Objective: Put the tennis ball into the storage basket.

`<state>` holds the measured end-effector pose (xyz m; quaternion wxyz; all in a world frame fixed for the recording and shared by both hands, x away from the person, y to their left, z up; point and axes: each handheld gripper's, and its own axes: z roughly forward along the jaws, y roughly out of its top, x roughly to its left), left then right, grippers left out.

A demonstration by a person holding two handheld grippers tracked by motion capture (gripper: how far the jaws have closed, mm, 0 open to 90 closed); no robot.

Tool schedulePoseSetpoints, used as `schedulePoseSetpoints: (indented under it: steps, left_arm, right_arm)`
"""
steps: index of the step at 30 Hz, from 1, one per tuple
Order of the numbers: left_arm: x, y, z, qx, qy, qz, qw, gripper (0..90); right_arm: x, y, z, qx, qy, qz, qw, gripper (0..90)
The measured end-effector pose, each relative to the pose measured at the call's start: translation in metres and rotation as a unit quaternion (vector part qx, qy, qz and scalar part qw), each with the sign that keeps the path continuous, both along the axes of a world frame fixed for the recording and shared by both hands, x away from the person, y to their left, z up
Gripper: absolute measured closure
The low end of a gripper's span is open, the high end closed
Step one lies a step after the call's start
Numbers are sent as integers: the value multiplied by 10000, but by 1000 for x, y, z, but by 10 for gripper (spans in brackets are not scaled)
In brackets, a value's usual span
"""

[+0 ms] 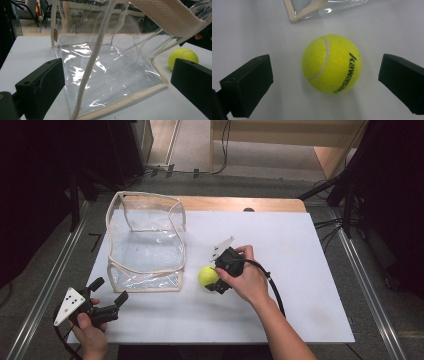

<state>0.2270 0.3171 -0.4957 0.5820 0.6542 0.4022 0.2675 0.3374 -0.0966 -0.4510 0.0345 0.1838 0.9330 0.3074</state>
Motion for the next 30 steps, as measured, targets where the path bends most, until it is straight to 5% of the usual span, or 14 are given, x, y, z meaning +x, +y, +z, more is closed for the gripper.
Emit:
schedulePoseSetpoints:
  steps: [20, 24, 30]
  left_arm:
    - [0, 0, 0, -4, 3, -13, 10000, 0]
    - [0, 1, 0, -5, 1, -15, 10000, 0]
    - [0, 1, 0, -9, 7, -15, 10000, 0]
  right_arm:
    - [11, 19, -17, -430, 176, 107, 9989, 0]
    - [12, 21, -20, -485, 122, 56, 9987, 112]
    - [13, 22, -21, -543, 172, 64, 9984, 112]
